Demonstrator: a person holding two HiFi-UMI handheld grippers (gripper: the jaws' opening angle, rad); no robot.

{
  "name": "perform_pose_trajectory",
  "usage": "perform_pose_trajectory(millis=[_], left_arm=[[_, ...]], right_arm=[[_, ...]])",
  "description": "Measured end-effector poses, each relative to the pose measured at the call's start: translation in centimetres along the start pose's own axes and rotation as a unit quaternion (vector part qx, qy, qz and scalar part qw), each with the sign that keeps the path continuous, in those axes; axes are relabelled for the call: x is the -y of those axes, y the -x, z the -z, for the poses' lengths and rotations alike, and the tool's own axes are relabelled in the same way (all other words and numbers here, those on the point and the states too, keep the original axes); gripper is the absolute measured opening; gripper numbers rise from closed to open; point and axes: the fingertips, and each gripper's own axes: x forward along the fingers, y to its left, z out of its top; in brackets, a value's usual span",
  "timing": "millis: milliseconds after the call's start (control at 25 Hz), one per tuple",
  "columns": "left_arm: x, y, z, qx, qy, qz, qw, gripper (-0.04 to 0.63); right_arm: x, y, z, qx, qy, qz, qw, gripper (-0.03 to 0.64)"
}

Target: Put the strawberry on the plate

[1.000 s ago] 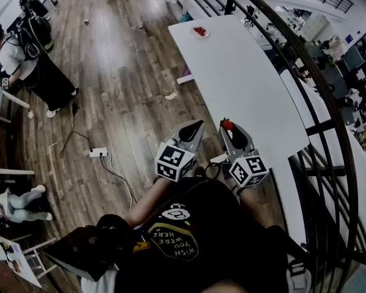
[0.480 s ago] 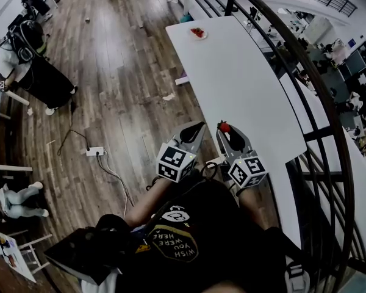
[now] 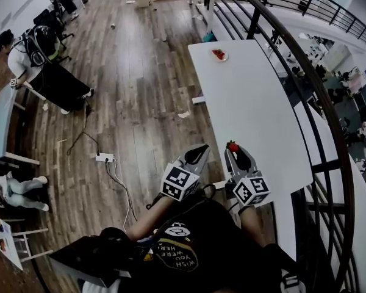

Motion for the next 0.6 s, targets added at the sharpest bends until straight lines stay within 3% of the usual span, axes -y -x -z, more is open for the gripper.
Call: perform_pose_trajectory(millis=[600], left_arm=[[-9.2, -0.8, -3.1, 0.019, -0.013, 0.029, 0.9993, 0.0]], right_arm=[[-3.9, -10.1, -1.0, -0.005, 0.008, -0.004, 1.0, 0.143]])
